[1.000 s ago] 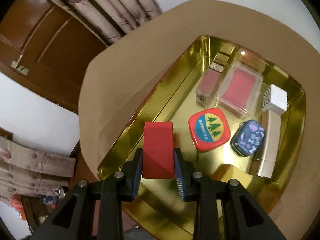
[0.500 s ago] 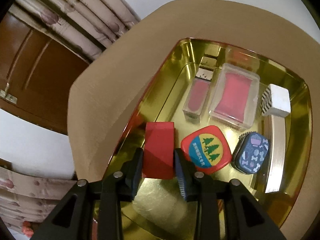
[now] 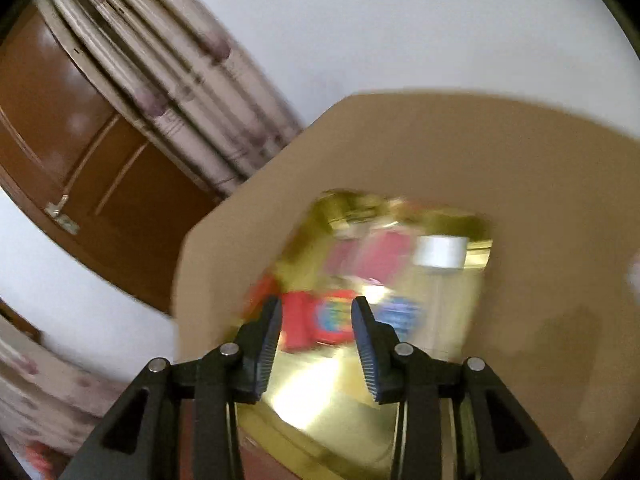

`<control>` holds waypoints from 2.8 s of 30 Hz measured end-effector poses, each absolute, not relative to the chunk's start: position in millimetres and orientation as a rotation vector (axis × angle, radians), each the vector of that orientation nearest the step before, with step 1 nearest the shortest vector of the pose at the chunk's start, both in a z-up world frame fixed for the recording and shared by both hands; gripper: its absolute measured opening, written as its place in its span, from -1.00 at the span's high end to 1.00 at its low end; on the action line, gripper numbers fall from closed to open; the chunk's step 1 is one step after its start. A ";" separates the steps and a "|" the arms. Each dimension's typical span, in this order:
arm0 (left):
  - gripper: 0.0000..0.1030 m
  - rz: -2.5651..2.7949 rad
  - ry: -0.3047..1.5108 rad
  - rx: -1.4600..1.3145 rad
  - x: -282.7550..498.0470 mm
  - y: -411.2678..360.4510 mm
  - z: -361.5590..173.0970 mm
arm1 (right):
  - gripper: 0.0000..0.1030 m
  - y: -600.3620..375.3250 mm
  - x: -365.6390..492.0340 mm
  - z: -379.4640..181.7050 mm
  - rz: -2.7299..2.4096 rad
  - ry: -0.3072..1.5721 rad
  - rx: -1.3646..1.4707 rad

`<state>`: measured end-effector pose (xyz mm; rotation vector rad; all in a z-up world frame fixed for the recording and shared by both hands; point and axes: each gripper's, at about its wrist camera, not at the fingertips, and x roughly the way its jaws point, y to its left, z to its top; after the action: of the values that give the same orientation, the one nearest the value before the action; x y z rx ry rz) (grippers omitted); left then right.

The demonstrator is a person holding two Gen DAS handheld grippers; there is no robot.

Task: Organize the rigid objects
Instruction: 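Carry the red block into the tin box and open the right tool, then reach the left tool to the clear floss box and grasp it, then carry the clear floss box into the tin box and release it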

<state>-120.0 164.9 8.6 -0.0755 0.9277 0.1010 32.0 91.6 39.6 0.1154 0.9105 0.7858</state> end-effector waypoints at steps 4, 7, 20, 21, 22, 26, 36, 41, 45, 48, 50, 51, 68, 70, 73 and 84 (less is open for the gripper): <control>-0.71 0.050 0.919 -0.045 -119.9 145.8 11.9 | 0.29 -11.2 28.3 33.2 0.534 0.816 0.012; -0.75 0.011 0.903 0.033 -116.1 121.3 17.4 | 0.29 -80.8 32.4 16.8 0.344 0.806 -0.085; -0.76 -0.628 0.956 0.067 -35.4 19.1 43.9 | 0.26 -307.5 50.7 -33.0 -0.023 0.844 0.084; -0.76 -0.656 0.947 0.108 -34.3 10.4 44.8 | 0.26 -313.4 51.5 -30.0 -0.026 0.838 0.092; -0.76 -0.706 0.945 0.135 -32.3 2.5 45.1 | 0.26 -318.7 53.6 -25.8 -0.035 0.830 0.088; -0.76 -0.714 0.919 0.235 -20.1 -8.2 46.4 | 0.26 -350.9 60.0 -11.4 -0.044 0.774 0.159; -0.76 -0.218 1.061 -0.145 141.3 10.0 20.5 | 0.26 -351.7 61.5 -37.1 -0.055 0.760 0.207; -0.71 -0.140 1.125 -0.366 193.5 8.2 5.2 | 0.25 -361.7 63.6 -43.9 -0.023 0.792 0.249; -0.71 -0.057 1.080 -0.411 216.4 -4.2 12.1 | 0.25 -351.6 63.1 -42.9 0.022 0.779 0.265; -0.71 0.002 1.096 -0.493 234.9 -7.9 5.3 | 0.25 -351.0 63.9 -42.6 0.043 0.776 0.275; -0.71 0.086 1.119 -0.543 244.4 -7.3 -3.0 | 0.25 -351.9 62.5 -41.2 0.054 0.762 0.285; -0.71 0.115 1.126 -0.577 248.1 -5.6 -7.5 | 0.25 -352.3 60.5 -40.9 0.061 0.753 0.291; -0.51 0.376 1.174 -0.775 275.8 15.4 -56.4 | 0.25 -359.0 51.9 -36.6 0.108 0.689 0.339; -0.46 0.390 1.164 -0.802 276.8 24.3 -58.1 | 0.25 -359.0 52.2 -36.7 0.108 0.689 0.340; -0.39 0.409 1.173 -0.810 270.0 26.1 -56.7 | 0.25 -359.9 52.3 -37.6 0.103 0.689 0.345; -0.25 0.509 1.285 -0.652 282.3 8.0 -54.4 | 0.18 -359.7 56.4 -38.4 0.100 0.692 0.351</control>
<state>282.3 8.0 -54.4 -0.6524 1.2845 0.5087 56.4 -359.7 -38.4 0.3512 0.6924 0.0995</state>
